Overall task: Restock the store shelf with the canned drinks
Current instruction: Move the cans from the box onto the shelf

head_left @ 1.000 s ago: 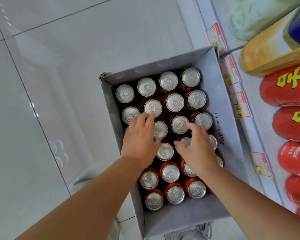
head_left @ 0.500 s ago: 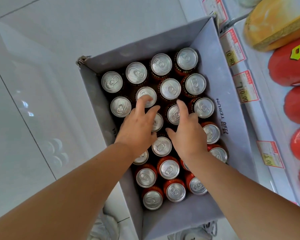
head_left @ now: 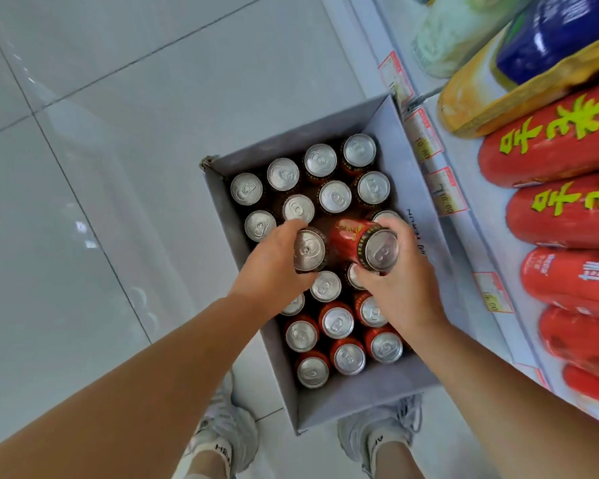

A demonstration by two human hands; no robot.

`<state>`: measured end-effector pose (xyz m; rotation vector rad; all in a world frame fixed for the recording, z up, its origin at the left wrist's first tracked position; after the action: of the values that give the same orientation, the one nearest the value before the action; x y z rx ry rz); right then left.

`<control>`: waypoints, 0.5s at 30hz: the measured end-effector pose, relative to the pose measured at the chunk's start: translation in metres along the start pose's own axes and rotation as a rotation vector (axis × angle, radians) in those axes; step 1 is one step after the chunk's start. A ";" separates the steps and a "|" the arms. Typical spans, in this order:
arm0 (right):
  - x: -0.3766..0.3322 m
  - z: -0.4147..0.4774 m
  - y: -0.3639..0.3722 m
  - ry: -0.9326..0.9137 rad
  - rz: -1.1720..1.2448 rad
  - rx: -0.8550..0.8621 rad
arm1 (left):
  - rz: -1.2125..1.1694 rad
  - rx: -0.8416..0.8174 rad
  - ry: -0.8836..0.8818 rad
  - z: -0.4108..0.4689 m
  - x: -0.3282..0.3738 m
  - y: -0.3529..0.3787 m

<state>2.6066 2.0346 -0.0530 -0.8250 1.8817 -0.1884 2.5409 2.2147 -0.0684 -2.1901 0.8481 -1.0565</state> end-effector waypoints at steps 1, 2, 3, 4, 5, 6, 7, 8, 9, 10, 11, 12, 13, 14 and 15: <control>-0.017 -0.012 -0.015 0.008 0.044 0.000 | -0.035 0.014 -0.015 -0.015 0.009 -0.021; -0.035 -0.027 -0.030 0.024 0.072 -0.002 | -0.065 0.034 -0.014 -0.031 0.020 -0.043; -0.056 -0.041 -0.047 0.042 0.087 -0.010 | -0.087 0.057 -0.006 -0.048 0.033 -0.066; -0.079 -0.056 -0.064 0.057 0.100 -0.025 | -0.105 0.083 0.006 -0.065 0.047 -0.091; -0.105 -0.072 -0.080 0.071 0.111 -0.047 | -0.118 0.108 0.017 -0.083 0.061 -0.117; -0.131 -0.090 -0.096 0.081 0.111 -0.073 | -0.129 0.131 0.022 -0.101 0.076 -0.144; -0.160 -0.108 -0.113 0.081 0.096 -0.093 | -0.135 0.150 0.021 -0.119 0.090 -0.173; -0.190 -0.127 -0.131 0.072 0.078 -0.105 | -0.138 0.165 0.020 -0.138 0.106 -0.202; -0.222 -0.148 -0.149 0.050 0.061 -0.105 | -0.147 0.181 0.030 -0.157 0.123 -0.232; -0.255 -0.168 -0.169 0.027 0.041 -0.093 | -0.156 0.199 0.055 -0.175 0.142 -0.264; -0.287 -0.190 -0.190 0.007 0.023 -0.068 | -0.151 0.215 0.091 -0.194 0.165 -0.295; -0.318 -0.212 -0.213 -0.009 0.011 -0.034 | -0.134 0.231 0.132 -0.214 0.189 -0.325; -0.347 -0.235 -0.236 -0.022 0.012 0.006 | -0.117 0.244 0.174 -0.234 0.214 -0.355; -0.375 -0.259 -0.260 -0.032 0.021 0.054 | -0.110 0.254 0.221 -0.255 0.240 -0.383; -0.400 -0.282 -0.285 -0.045 0.031 0.106 | -0.109 0.268 0.275 -0.276 0.268 -0.411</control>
<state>2.5895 2.0025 0.5121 -0.7219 1.8247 -0.2466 2.5674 2.2250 0.4936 -1.9113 0.6612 -1.4604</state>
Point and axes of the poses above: each hand's wrist, its own z-axis towards the middle knuckle, its own y-axis out of the palm, x = y × z, the point moved 10 cm from there along z, towards the middle knuckle, and after that the axes turned 13 degrees about z, right-handed, at the moved point
